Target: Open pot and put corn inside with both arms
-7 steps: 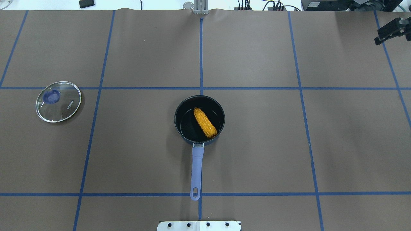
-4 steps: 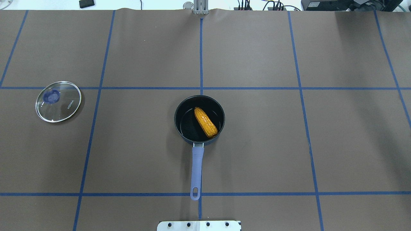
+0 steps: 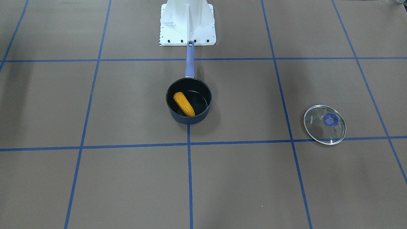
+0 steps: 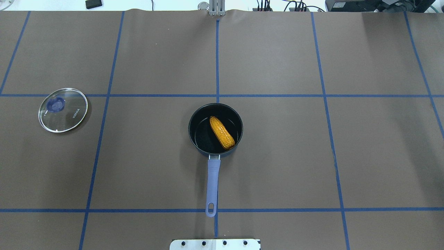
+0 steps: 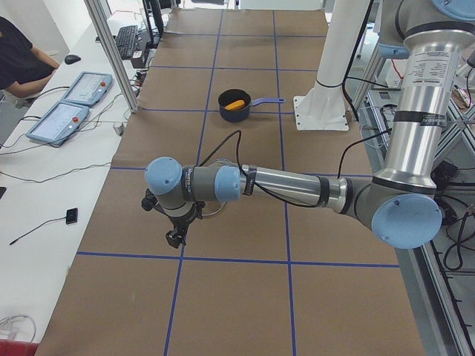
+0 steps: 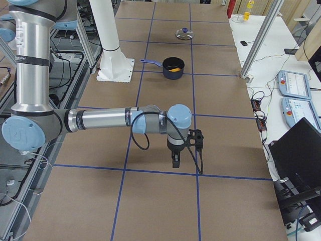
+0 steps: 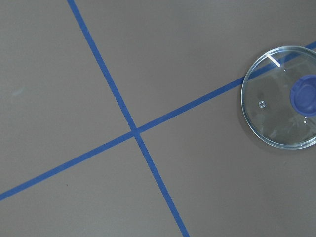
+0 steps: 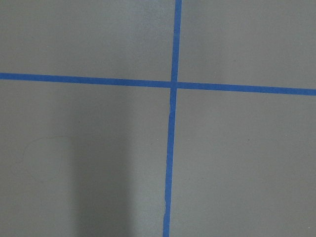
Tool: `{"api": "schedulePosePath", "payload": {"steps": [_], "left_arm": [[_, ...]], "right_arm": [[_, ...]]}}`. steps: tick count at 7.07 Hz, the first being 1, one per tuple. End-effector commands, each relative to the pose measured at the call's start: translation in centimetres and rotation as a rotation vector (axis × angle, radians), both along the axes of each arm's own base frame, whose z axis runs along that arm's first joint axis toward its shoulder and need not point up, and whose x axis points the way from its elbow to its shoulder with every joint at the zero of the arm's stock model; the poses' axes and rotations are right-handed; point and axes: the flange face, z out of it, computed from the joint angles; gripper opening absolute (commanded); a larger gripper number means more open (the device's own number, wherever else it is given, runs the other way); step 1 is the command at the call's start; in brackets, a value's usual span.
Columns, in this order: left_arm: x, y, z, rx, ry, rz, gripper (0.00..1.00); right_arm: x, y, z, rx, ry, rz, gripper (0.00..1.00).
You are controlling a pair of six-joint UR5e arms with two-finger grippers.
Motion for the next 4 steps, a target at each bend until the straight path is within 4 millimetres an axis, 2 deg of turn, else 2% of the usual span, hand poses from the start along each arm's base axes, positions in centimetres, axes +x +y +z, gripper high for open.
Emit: {"api": "schedulePosePath", "payload": {"steps": [1,4], "left_arm": [[-0.04,0.71,0.64,-0.012,0.002,0.0,1.0],[-0.04,0.9,0.65,-0.012,0.002,-0.002,1.0]], "right_arm": [[-0.01,0.11,-0.04,0.001,-0.005,-0.001,1.0],[-0.02,0.11,-0.12,0.004,-0.006,-0.002,1.0]]}}
